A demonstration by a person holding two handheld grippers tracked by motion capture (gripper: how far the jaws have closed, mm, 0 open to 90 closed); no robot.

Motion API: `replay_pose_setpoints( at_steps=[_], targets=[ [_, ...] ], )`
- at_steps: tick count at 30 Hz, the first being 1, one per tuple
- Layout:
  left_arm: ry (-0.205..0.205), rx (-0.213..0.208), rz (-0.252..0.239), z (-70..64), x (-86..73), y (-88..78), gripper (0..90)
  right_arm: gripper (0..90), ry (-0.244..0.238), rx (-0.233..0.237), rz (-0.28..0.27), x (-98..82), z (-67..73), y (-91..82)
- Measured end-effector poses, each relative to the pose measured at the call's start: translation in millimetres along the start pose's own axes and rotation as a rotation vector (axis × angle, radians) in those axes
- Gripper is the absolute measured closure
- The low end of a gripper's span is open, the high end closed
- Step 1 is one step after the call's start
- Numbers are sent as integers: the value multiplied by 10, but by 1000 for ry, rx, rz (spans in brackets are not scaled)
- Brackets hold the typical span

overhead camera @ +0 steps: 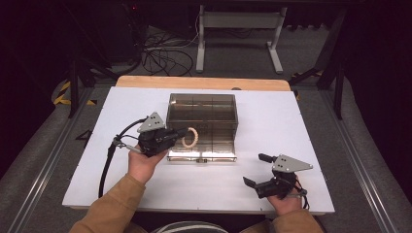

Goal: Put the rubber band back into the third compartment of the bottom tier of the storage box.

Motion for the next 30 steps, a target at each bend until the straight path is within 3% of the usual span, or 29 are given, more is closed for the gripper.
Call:
replay_pose_setpoints(
  at_steps=[10,16,23,30],
  targets=[
    [-11,-19,0,-127,19,266,842,9,-2,2,0,0,2,-4],
    [11,-38,-10,-230,22,462,840,9,-3,5,-1,0,6,-7],
    [2,-55,-25,-279,24,619,839,9,-4,7,-2,-1,2,-17],
    [4,-66,-7,-266,-55,762,838,9,-3,7,-6,0,4,-27]
  ],
)
Point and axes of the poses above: each handheld gripper's, and its own axes: y roughly forward along the jaws, x roughly out of its top, z roughly to its left, the point moved 8 cm from there along y, roughly forward along the jaws, and after that the axes turned 4 degrees about y, right-handed, at the moved point
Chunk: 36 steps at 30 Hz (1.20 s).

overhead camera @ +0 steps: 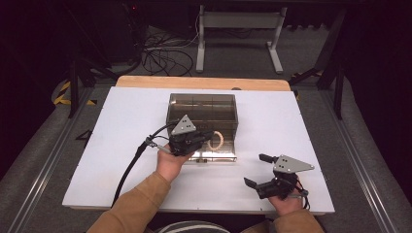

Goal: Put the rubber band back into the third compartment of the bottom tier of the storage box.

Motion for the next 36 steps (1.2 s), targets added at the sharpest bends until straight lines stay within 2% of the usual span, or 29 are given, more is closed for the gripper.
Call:
replay_pose_setpoints(
  at_steps=[4,7,13,16,20,27,30,36],
  targets=[
    [5,-6,7,1,-37,77,838,10,-1,2,-2,-3,-1,-6],
    [-10,-15,15,-11,-67,135,838,10,0,2,-2,-5,-6,-10],
    [-7,-18,26,-12,-95,172,837,10,1,3,-2,-5,-5,-10],
    [-25,-24,28,-10,-105,179,837,10,1,3,-1,-6,-3,-6],
    [-47,-10,49,22,-145,216,836,10,4,4,0,-8,-3,-4],
    [-14,37,71,43,-203,288,836,10,6,6,2,-10,-3,2],
    [-14,47,84,35,-219,318,834,11,6,7,3,-10,-1,4],
    [25,67,105,-5,-256,395,834,11,6,8,2,-9,-1,3]
  ],
)
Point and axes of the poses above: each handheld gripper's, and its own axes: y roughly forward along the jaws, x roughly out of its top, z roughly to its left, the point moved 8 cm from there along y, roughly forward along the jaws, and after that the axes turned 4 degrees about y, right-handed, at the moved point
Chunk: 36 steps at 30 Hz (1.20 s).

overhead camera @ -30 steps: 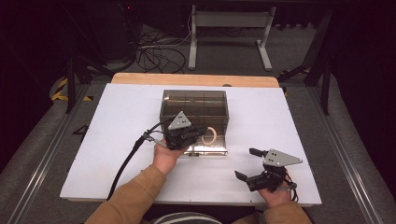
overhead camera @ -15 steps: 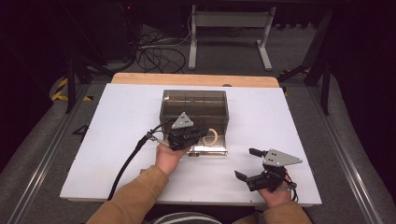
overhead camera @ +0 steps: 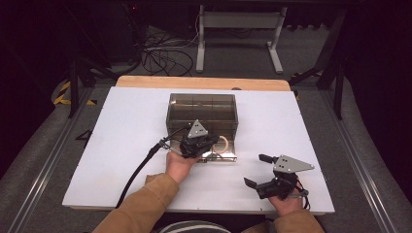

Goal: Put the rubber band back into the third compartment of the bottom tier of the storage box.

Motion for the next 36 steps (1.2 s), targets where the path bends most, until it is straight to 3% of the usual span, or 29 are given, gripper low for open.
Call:
replay_pose_setpoints(
  at_steps=[11,19,29,36],
  targets=[
    [56,39,34,-71,-30,86,834,11,-1,1,3,-3,0,7],
    [52,72,62,-29,-66,110,833,12,-1,0,5,-4,-2,8],
    [42,49,71,-63,-82,127,828,13,-2,-2,5,-6,-4,8],
    [21,9,77,-95,-91,131,825,13,-3,-3,6,-7,-5,7]
  ],
)
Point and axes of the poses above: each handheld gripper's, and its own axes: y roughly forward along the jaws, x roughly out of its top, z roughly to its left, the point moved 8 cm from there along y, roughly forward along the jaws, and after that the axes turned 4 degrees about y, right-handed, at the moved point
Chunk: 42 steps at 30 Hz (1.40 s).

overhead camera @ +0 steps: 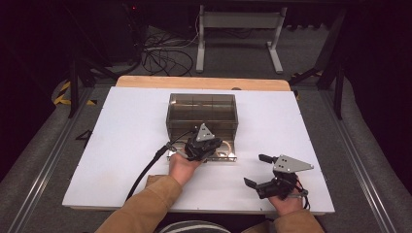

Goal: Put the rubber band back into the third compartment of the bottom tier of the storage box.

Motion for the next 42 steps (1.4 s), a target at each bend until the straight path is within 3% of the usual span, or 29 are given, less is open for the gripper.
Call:
replay_pose_setpoints(
  at_steps=[16,21,33,37,42],
  targets=[
    [-28,-53,4,-61,-1,19,801,14,2,0,2,-2,2,1],
    [-24,-40,-2,-35,9,5,692,14,2,-1,1,-1,0,0],
    [-59,-108,-100,-90,240,-293,449,14,4,-1,-1,-2,-2,0],
    [-48,-113,-105,-101,261,-377,374,13,4,-1,0,-4,-2,2],
    [-37,-120,-100,-112,261,-441,343,14,6,1,2,-6,3,6]
  ],
)
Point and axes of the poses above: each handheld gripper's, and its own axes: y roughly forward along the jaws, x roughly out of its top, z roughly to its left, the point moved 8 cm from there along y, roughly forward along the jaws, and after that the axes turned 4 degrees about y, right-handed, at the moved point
